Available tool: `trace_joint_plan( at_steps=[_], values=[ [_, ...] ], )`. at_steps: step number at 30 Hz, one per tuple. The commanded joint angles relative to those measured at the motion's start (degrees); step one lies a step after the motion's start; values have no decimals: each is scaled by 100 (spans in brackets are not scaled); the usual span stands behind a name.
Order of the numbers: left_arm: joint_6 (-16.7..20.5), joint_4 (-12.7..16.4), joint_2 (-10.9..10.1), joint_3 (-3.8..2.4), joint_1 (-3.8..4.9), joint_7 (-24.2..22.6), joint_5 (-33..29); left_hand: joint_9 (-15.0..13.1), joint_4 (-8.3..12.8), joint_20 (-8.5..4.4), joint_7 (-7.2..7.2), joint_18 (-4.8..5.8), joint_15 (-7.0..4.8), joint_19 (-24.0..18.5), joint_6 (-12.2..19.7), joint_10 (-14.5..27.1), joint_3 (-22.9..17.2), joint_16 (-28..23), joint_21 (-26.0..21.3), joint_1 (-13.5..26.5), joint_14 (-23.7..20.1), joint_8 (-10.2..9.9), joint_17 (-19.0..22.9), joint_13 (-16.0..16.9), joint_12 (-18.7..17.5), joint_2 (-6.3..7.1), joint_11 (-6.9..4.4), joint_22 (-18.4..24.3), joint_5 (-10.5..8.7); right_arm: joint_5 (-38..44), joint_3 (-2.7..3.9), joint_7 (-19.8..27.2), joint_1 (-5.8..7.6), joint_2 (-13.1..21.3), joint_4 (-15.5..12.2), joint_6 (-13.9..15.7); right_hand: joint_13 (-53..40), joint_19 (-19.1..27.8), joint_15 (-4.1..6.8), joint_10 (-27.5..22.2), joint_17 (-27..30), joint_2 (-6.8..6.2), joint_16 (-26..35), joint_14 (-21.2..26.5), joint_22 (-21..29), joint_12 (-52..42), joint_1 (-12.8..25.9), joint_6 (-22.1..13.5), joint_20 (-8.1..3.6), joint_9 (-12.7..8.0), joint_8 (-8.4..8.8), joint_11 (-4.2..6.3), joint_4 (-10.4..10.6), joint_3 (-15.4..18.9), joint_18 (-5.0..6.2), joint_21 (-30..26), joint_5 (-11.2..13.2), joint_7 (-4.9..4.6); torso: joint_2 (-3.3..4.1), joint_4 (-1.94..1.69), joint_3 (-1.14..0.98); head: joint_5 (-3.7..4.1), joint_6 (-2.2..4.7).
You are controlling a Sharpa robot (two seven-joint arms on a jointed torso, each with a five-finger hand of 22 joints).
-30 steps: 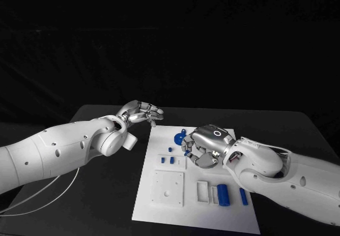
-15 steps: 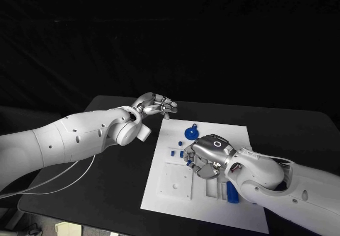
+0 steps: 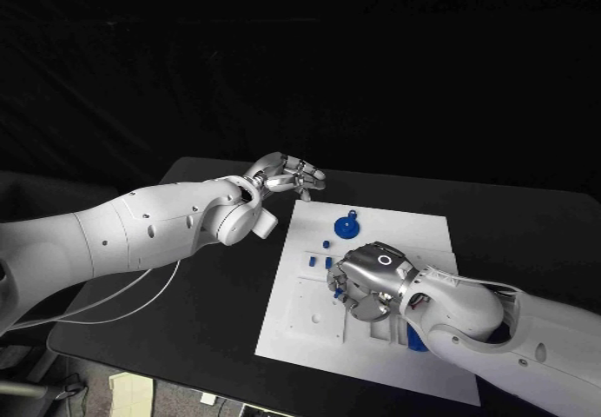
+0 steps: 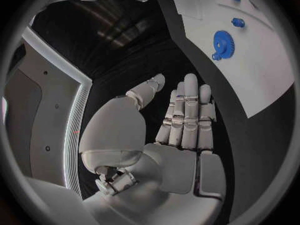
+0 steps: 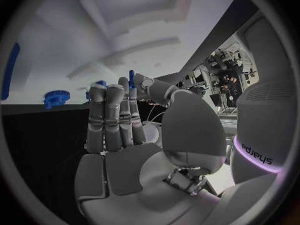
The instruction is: Assemble the parts on the task board
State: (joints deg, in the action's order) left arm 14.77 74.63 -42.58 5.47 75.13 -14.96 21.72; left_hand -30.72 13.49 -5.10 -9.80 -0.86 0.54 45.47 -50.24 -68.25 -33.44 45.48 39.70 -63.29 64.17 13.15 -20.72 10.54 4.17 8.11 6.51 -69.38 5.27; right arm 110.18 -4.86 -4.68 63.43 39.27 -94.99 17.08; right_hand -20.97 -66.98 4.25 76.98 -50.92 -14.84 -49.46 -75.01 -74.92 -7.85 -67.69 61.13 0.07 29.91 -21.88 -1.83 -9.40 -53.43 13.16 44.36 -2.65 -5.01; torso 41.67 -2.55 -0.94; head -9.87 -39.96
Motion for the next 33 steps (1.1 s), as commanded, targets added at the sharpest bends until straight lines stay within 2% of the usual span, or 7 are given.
trace_joint_plan(
  at_steps=[1, 17, 33],
  values=[
    [2, 5, 14, -4, 3, -53, -45, 7, -9, -16, 2, -118, -17, 53, 35, 38, 35, -32, -22, 15, 40, 20, -10, -9, -13, -29, 5, -8, 36, 156, -16, 15, -19, -10, -2, -168, -7, 14, 24, -2, 7, 32, 3, 11, -140, 8, -15, 37, -40, 12, -8, 4, 6, 35, 184, 37, -34, -13, -1, 0, 5, -31, -34],
    [-29, -2, 27, -4, 2, -43, -46, 10, -12, -14, 0, -118, -15, 55, 42, 42, 37, -43, -28, 19, 41, 20, -23, -13, -14, -32, 7, -10, 35, 179, -54, 20, -52, -46, 31, -220, -20, 21, 24, -3, 16, 45, -4, 11, -138, 11, -12, 35, -41, 22, -4, 4, -7, 49, 184, 52, -35, -14, -1, -1, 5, -61, -76],
    [-61, 2, 26, -4, 2, -28, -46, 13, -15, -13, -5, -118, -13, 56, 53, 48, 40, -55, -35, 23, 43, 18, -36, -18, -15, -34, 9, -12, 33, 293, -64, -35, -68, -91, 91, -295, -30, 27, 24, -6, 23, 54, -8, 13, -137, 14, -10, 32, -43, 31, 1, 4, -18, 56, 184, 65, -35, -15, -2, -4, 7, -79, -103]
  ],
)
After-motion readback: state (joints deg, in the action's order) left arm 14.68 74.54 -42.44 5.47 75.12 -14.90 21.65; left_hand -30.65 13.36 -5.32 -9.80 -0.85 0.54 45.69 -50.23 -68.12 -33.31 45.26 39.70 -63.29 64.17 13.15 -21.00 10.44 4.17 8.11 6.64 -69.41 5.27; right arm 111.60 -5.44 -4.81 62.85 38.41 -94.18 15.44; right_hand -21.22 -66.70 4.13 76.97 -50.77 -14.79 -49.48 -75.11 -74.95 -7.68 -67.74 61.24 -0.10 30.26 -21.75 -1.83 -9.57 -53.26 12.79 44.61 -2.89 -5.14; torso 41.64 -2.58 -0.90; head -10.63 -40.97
